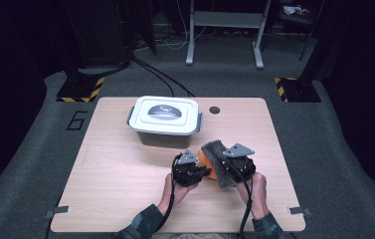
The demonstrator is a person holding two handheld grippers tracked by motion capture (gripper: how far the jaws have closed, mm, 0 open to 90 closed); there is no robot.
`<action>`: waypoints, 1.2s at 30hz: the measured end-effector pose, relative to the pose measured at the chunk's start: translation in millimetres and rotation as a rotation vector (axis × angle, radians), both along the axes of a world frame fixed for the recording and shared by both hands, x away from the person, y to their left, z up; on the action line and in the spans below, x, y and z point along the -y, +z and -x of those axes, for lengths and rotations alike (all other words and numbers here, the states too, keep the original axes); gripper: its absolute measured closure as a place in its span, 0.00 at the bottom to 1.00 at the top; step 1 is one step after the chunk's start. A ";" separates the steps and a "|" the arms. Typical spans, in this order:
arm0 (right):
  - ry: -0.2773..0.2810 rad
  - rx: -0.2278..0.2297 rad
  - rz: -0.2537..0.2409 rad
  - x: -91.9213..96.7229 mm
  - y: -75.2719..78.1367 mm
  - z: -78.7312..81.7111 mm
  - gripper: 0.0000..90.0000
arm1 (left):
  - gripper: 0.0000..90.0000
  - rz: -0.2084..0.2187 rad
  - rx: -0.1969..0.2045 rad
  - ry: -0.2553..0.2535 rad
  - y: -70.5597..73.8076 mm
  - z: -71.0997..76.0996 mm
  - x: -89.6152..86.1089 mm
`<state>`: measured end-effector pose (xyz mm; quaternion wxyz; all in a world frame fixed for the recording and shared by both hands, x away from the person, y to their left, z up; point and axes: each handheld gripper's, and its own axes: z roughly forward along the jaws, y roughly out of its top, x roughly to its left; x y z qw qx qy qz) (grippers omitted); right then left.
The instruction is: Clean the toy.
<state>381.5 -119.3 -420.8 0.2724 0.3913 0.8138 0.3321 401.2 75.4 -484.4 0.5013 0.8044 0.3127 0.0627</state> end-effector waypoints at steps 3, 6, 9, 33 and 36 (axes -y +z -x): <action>0.009 -0.022 -0.015 1.9 -2.4 -4.4 0.83 | 0.85 -0.030 0.042 0.002 -1.3 0.9 0.5; -0.001 -0.033 -0.035 3.9 -3.9 -7.6 0.83 | 0.74 -0.051 0.071 -0.010 -1.8 -0.7 -0.5; 0.007 -0.040 -0.044 5.1 -4.2 -10.8 0.83 | 0.65 -0.083 0.105 -0.008 -3.1 -1.7 1.4; -0.088 -0.045 -0.061 40.8 -13.0 -12.4 0.82 | 0.92 -0.065 0.098 0.004 -6.5 -5.2 3.1; -0.124 -0.060 -0.060 50.1 -18.1 -14.8 0.82 | 0.92 -0.058 0.095 0.009 -7.0 -5.6 2.6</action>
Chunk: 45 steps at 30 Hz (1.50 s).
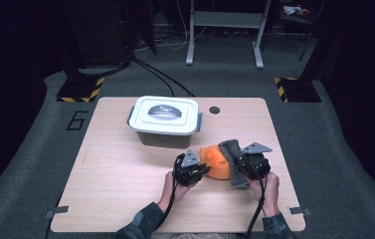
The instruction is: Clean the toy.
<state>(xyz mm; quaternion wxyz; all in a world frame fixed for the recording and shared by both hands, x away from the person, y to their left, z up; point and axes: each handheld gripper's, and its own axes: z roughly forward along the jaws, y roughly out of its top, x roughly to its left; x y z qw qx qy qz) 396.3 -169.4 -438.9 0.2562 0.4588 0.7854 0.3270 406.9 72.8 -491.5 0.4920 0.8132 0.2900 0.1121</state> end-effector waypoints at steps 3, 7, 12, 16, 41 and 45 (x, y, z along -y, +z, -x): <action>-0.032 -0.025 -0.008 10.5 -7.4 -5.0 0.82 | 0.92 0.008 -0.006 0.002 -0.2 -0.4 -0.5; -0.075 -0.062 -0.022 22.0 -19.6 -13.7 0.82 | 0.92 0.014 -0.012 0.002 -0.5 -0.8 -1.1; -0.107 -0.134 -0.023 30.7 -40.2 -27.0 0.82 | 0.92 0.025 -0.023 0.005 -0.8 -1.0 -1.1; -0.105 -0.189 -0.031 35.6 -55.6 -35.5 0.83 | 0.92 0.027 -0.021 0.004 0.3 -0.8 -2.4; 0.165 0.008 -0.048 -36.5 29.3 8.8 0.83 | 0.91 0.009 0.004 0.015 5.4 1.9 2.2; 0.145 0.024 0.046 -49.6 20.4 5.2 0.83 | 0.91 0.014 -0.004 0.017 3.8 0.5 0.9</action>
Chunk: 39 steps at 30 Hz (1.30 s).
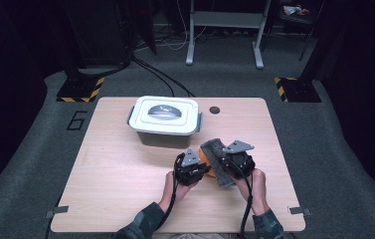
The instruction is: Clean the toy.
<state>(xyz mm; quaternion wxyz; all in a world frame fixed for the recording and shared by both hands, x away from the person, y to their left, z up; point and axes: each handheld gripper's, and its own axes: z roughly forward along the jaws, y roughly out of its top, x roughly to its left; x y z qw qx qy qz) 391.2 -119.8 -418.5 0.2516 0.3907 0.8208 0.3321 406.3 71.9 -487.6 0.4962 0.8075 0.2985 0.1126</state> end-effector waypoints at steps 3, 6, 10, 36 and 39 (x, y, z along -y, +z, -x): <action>-0.015 0.007 -0.003 1.1 -0.3 -0.4 0.83 | 0.91 0.005 0.004 0.001 -0.3 -0.1 0.3; -0.034 0.003 0.001 5.7 -0.4 0.5 0.83 | 0.91 0.005 0.001 0.000 -0.4 -0.2 0.2; -0.066 0.003 0.002 18.0 -2.7 -1.4 0.82 | 0.91 0.009 -0.005 0.001 -0.8 0.2 0.3; -0.270 -0.209 -0.029 81.8 -73.0 -41.2 0.82 | 0.91 0.027 -0.014 0.001 -2.3 -0.6 -0.2; -0.267 -0.228 -0.031 84.5 -79.6 -43.8 0.82 | 0.91 0.023 -0.012 0.000 -2.0 -0.9 -0.6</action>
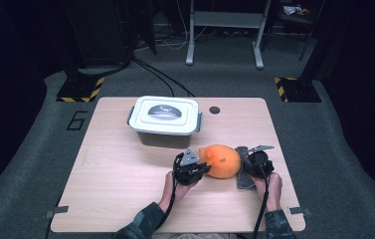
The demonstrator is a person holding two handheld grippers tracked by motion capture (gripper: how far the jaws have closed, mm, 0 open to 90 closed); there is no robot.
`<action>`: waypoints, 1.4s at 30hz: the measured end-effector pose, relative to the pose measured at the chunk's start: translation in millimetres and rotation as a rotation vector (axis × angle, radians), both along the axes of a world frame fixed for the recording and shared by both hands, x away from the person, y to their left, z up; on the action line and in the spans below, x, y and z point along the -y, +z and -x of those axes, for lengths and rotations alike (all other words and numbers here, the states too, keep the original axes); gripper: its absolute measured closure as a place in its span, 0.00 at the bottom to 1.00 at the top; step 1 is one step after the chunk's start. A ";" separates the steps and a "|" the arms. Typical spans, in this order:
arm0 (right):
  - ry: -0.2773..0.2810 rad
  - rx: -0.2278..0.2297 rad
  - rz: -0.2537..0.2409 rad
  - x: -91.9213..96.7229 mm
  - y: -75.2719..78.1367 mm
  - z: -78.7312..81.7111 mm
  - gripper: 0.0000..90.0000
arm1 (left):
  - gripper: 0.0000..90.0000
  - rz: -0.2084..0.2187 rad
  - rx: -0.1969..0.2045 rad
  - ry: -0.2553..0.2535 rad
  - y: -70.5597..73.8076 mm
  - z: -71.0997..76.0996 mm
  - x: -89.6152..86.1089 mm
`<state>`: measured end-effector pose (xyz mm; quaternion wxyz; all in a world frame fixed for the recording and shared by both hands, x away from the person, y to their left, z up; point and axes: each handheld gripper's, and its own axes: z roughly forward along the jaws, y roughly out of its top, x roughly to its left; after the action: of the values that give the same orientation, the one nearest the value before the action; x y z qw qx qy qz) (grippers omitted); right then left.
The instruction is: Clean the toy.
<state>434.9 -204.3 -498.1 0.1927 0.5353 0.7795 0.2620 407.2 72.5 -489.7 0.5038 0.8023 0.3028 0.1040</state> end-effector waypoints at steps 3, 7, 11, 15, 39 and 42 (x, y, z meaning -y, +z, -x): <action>-0.017 0.008 0.005 2.6 4.7 2.2 0.82 | 0.91 0.001 -0.004 0.000 0.1 0.1 -0.4; -0.038 0.058 0.001 10.6 23.1 11.8 0.83 | 0.91 0.001 -0.001 0.001 0.3 -0.3 -0.8; -0.023 0.144 -0.023 11.6 51.3 28.4 0.83 | 0.91 -0.002 0.001 0.002 -0.2 -0.5 0.1; 0.044 0.220 -0.048 2.7 73.7 42.6 0.83 | 0.90 -0.003 0.001 0.001 -0.1 -0.1 0.4; 0.116 0.140 -0.056 -27.7 64.5 19.9 0.83 | 0.46 -0.134 0.095 -0.004 -7.1 -2.8 9.7; 0.114 0.145 -0.056 -27.3 63.5 20.1 0.83 | 0.47 -0.148 0.107 0.001 -7.9 -2.5 12.3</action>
<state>414.9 -177.0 -434.6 0.2183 0.4747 0.7852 0.3323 409.7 60.2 -497.6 0.4584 0.8306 0.2674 0.1689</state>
